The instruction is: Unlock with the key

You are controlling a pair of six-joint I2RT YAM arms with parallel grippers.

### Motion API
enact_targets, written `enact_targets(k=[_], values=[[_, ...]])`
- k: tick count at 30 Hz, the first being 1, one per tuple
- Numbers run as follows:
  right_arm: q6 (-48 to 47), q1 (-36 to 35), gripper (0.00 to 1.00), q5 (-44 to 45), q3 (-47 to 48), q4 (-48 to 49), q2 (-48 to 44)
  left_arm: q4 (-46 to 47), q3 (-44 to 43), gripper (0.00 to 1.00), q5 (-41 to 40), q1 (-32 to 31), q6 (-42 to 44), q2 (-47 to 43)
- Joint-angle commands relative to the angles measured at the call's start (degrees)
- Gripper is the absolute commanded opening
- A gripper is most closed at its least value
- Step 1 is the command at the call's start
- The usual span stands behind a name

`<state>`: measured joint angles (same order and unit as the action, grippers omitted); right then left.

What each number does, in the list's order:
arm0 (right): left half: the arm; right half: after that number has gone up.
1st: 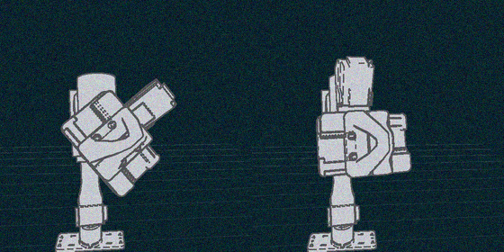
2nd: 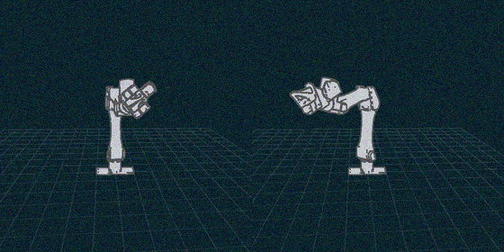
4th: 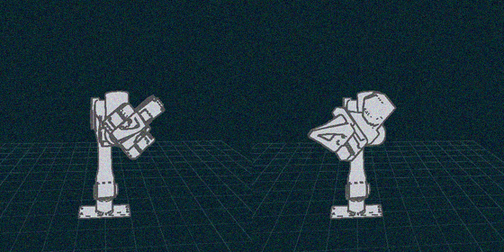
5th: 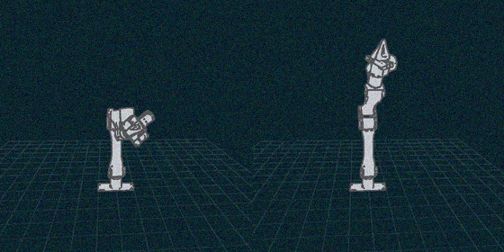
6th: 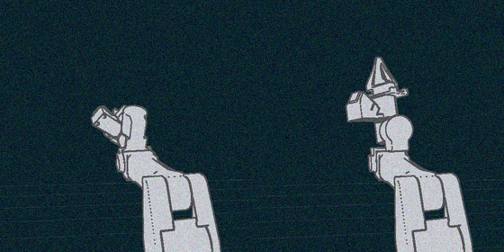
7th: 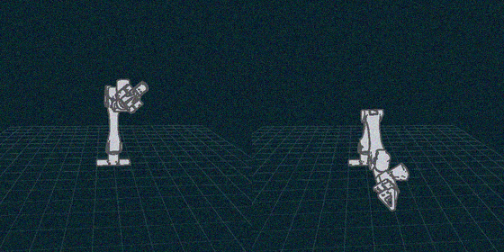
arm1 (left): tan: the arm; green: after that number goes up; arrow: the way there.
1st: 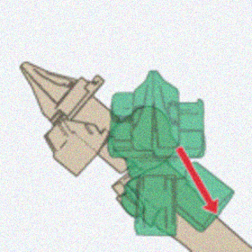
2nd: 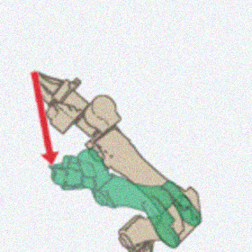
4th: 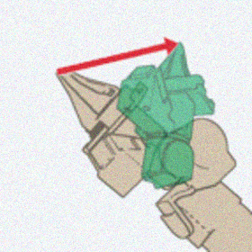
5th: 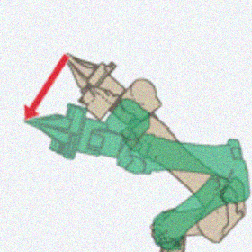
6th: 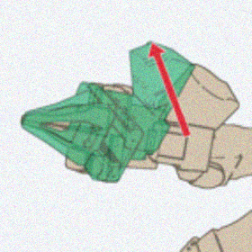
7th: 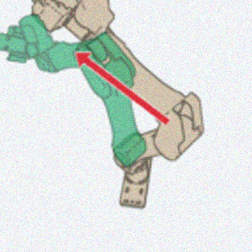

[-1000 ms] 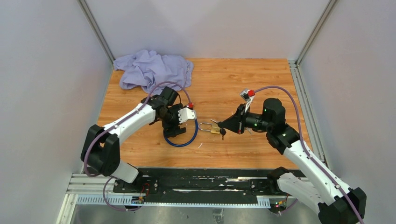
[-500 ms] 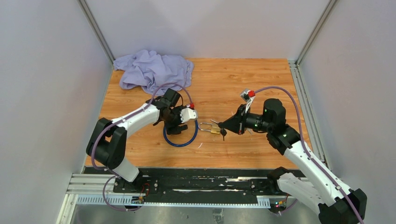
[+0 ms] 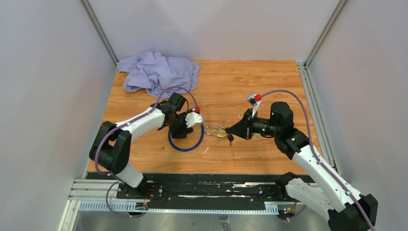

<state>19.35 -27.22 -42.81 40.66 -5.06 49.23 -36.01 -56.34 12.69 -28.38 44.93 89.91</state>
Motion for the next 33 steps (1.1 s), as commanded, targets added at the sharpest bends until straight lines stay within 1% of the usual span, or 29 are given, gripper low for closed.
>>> enact_targets(k=[1, 3, 7, 14, 28, 33], values=[[-1.41, 1.65, 0.00, -0.09, 2.64, -0.69, -0.01, -0.74, -1.44, 0.62, 0.78, -0.85, -0.20, 0.13], [-1.49, 1.65, 0.01, -0.08, 2.52, -0.83, -0.09, -1.62, -2.14, 0.65, -0.92, -2.00, -0.33, 0.90], [-1.81, 1.60, 0.01, -0.08, 2.44, -1.45, -0.43, -2.22, -2.84, 0.66, -3.56, -3.55, -1.04, 2.24], [-2.84, 1.68, 0.01, 0.17, 2.74, -2.88, -1.15, -4.32, -5.45, 0.57, -9.01, -4.85, -2.49, 5.19], [-3.63, 1.65, 0.01, -0.64, 2.54, -3.83, -2.42, -9.99, -9.20, 0.55, -17.33, -10.03, -3.36, 8.42], [-4.22, 1.65, 0.01, -0.45, 2.61, -4.87, -3.23, -11.12, -9.69, 0.52, -19.72, -11.04, -3.11, 9.68]])
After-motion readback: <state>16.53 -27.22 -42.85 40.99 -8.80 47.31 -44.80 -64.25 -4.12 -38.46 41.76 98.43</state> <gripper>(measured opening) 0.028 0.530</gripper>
